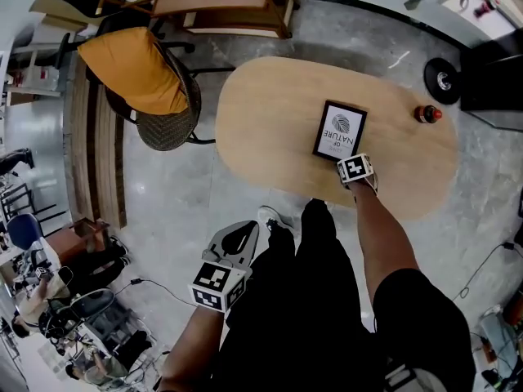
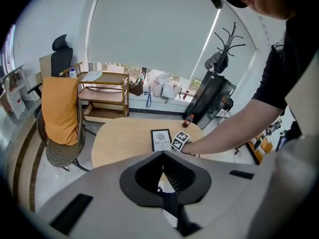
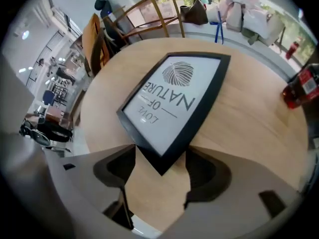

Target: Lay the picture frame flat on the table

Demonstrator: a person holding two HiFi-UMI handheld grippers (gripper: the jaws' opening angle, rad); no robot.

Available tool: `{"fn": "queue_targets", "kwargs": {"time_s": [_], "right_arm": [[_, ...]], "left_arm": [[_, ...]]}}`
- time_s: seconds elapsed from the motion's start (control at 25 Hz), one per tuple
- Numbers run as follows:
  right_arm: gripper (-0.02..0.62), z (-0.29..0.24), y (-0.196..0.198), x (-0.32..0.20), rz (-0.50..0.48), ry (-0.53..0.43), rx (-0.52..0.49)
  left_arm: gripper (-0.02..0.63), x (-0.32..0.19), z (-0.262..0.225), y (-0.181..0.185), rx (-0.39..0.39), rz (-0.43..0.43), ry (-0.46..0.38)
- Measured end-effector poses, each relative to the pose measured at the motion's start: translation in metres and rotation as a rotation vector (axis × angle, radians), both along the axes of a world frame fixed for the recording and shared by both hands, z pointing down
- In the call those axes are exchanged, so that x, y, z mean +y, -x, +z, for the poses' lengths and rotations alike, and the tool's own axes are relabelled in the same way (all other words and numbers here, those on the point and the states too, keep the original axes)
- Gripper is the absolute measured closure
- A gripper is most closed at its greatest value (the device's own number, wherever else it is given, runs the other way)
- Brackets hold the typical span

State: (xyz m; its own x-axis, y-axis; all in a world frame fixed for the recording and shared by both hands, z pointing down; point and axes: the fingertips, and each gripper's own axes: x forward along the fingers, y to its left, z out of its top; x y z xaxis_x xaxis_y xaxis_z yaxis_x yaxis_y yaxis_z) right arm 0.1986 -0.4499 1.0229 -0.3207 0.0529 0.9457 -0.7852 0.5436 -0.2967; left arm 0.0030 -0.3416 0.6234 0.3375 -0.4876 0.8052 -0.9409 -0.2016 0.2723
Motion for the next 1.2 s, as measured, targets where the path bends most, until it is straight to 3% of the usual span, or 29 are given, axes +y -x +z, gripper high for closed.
{"fn": "queue_targets", "kwargs": {"time_s": [0.2,0.32,0.52,0.68,0.72,0.88,1.04,1.2], "right_arm": [[0.307,-0.010,-0.015,-0.025,0.005,-0.050,0.109],[0.307,-0.031,-0.013,-0.017,0.058,-0.048,0.058],[0.336,-0.105,0.012,-0.028,0.115,-0.151,-0.115],[0.554,-0.195,0.043,-0.007,0.202,-0.181,-0.340],[0.568,-0.220,0.049,0.002,0.238,-0.178,-0.405],[0.592,-0.328,0.075,0.050,0.392,-0.179,-0.663],[0.592,-0.428,0.110,0.099,0.449,-0.242,-0.901],[0.594,-0.500,0.134,0.147,0.403,-0.416,-0.928]], "left_arm": [[0.600,-0.005,0.001,0.004,-0.017,0.014,-0.009],[0.600,-0.013,-0.013,0.000,-0.008,0.032,-0.033],[0.600,-0.041,-0.035,-0.005,0.026,0.100,-0.142],[0.600,-0.048,-0.052,-0.010,0.058,0.167,-0.216],[0.600,-0.047,-0.057,-0.011,0.072,0.181,-0.229],[0.600,-0.029,-0.079,-0.008,0.146,0.238,-0.256],[0.600,-0.002,-0.106,0.004,0.172,0.325,-0.313],[0.600,0.035,-0.132,0.013,0.247,0.392,-0.352]]}}
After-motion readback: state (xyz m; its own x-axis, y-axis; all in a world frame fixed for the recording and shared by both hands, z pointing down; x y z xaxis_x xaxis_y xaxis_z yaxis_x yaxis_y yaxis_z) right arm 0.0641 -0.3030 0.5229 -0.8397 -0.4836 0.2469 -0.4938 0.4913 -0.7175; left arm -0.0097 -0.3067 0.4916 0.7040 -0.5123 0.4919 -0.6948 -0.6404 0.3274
